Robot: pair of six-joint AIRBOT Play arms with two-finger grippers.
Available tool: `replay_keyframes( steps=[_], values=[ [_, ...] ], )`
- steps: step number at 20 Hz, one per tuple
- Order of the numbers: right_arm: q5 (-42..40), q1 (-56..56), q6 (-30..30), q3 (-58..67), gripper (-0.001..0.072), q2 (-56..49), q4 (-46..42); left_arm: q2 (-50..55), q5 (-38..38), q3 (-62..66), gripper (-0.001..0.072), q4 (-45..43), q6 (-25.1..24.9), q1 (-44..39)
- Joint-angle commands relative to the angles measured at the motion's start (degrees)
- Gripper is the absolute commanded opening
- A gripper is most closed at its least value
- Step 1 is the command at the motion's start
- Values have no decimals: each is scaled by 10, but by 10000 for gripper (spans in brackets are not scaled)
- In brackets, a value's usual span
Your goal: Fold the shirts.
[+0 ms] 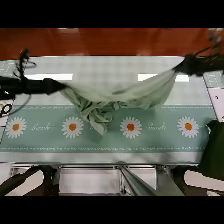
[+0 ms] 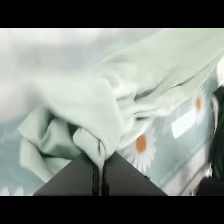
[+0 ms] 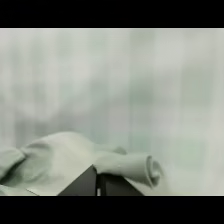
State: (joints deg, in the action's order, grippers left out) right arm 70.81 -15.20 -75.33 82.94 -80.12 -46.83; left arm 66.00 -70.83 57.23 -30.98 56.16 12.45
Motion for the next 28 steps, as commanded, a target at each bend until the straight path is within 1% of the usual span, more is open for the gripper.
replay_keyframes(
  steps=[1, 3, 5, 7, 9, 11, 13, 14, 16, 17, 19, 21, 23, 25, 26, 28],
  values=[
    [15, -11, -25, 169, 30, 68, -18, -45, -12, 155, 20, 17, 47, 23],
    [27, -10, -33, 245, 30, 101, -17, -72, -9, 248, 20, 17, 65, 23],
    [31, -11, -33, 290, 31, 148, -22, -102, 5, 334, 20, 14, 83, 23],
    [28, -11, -30, 307, 31, 208, -45, -137, 20, 404, 20, 14, 87, 27],
    [25, -11, -30, 307, 31, 274, -86, -180, 29, 452, 20, 8, 121, 48],
    [25, -11, -31, 307, 30, 331, -131, -234, 31, 471, 20, -6, 121, 78],
    [29, -11, -37, 307, 31, 384, -173, -289, 33, 471, 20, -45, 126, 105],
    [35, -11, -40, 307, 31, 404, -186, -313, 33, 471, 20, -76, 138, 111],
    [62, -11, -48, 307, 31, 434, -212, -352, 33, 471, 20, -129, 179, 111],
    [85, -11, -57, 306, 31, 446, -232, -369, 32, 471, 20, -150, 183, 111],
    [117, -11, -74, 305, 30, 459, -274, -394, 28, 470, 20, -198, 201, 111],
    [119, -11, -83, 289, 31, 464, -288, -395, 2, 465, 20, -236, 227, 111],
    [118, -11, -85, 242, 31, 463, -279, -387, -4, 424, 20, -241, 247, 111],
    [112, -11, -84, 166, 31, 459, -246, -365, -3, 361, 20, -229, 247, 111],
    [101, -11, -74, 120, 31, 452, -216, -347, -4, 323, 20, -207, 243, 111],
    [71, -11, -47, 35, 31, 427, -163, -298, -3, 252, 20, -130, 196, 110]
  ],
)
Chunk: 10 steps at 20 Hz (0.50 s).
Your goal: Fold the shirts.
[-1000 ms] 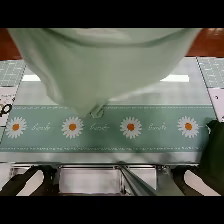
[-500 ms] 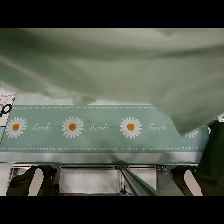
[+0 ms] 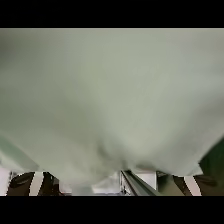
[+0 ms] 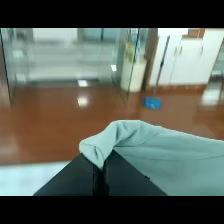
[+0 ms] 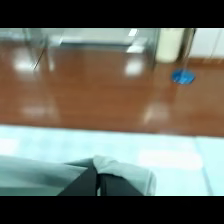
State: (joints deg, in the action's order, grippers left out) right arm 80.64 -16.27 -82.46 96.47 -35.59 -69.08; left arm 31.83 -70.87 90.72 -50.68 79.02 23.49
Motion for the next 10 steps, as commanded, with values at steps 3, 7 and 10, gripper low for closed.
replay_keyframes(
  steps=[3, 7, 10],
  values=[
    [-92, 0, 62, -203, 31, -92, 111, 151, 26, -150, 20, 132, -99, -26],
    [-177, 0, 120, -235, 31, -259, 185, 345, 109, -158, 20, 132, -159, -89],
    [-261, 0, 156, -228, 30, -394, 270, 479, 212, -149, 20, 132, -175, -127]
  ],
)
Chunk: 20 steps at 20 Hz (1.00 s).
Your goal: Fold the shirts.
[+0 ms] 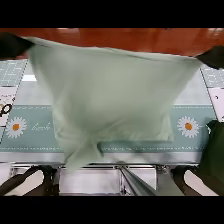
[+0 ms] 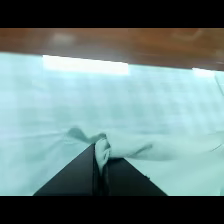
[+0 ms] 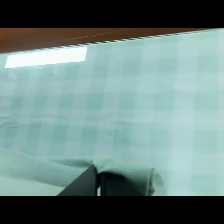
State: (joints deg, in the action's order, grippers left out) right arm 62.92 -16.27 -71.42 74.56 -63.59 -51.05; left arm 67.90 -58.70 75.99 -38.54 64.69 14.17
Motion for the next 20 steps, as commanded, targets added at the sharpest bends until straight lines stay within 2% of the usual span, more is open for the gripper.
replay_keyframes(
  steps=[1, 6, 8, 9, 10, 11, 13, 15, 17, 18, 20],
  values=[
    [-99, 0, 57, -2, 31, -153, 120, 156, 116, 8, 20, 11, -31, -43],
    [-110, 0, 52, 56, 31, -306, 219, 271, 136, 44, 20, 13, -31, -77],
    [-109, 0, 13, 58, 36, -335, 220, 282, 137, 43, 20, 13, -29, -89],
    [-108, 0, -3, 58, 171, -343, 220, 281, 137, 44, 25, 13, -29, -90],
    [-100, -3, -7, 58, 426, -344, 221, 280, 125, 47, 181, 10, -16, -89],
    [-83, -10, -5, 64, 416, -343, 221, 278, 101, 57, 513, 8, 2, -81],
    [-3, -43, -4, 102, 414, -339, 219, 276, 1, 106, 511, -41, 41, -44],
    [95, -94, -14, 137, 411, -326, 217, 271, -131, 162, 510, -116, 110, 12],
    [153, -144, -14, 133, 406, -288, 153, 247, -229, 163, 510, -138, 114, 76],
    [155, -161, -22, 115, 406, -261, 92, 226, -250, 140, 510, -134, 105, 106],
    [126, -189, -41, 37, 408, -198, -18, 165, -229, 48, 510, -108, 90, 145]
  ],
)
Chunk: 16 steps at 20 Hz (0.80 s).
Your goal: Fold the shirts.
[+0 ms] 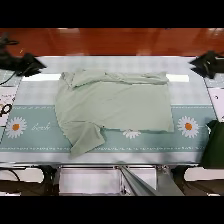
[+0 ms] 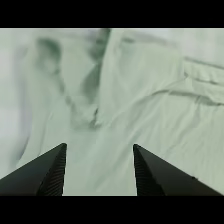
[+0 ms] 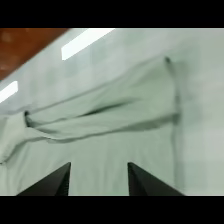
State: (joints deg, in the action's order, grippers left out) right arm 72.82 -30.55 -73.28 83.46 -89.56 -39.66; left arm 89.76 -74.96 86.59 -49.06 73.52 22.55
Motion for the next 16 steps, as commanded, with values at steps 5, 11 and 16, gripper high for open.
replay_keyframes(
  steps=[5, 11, 16],
  values=[
    [-58, -109, 60, -346, 408, 200, -86, -209, 31, -409, 510, 6, -30, 106],
    [-55, -114, 82, -410, 408, 229, -46, -204, 67, -568, 509, 65, -30, 140],
    [-49, -114, 82, -410, 408, 229, -46, -173, 74, -574, 509, 75, -30, 105]
  ],
)
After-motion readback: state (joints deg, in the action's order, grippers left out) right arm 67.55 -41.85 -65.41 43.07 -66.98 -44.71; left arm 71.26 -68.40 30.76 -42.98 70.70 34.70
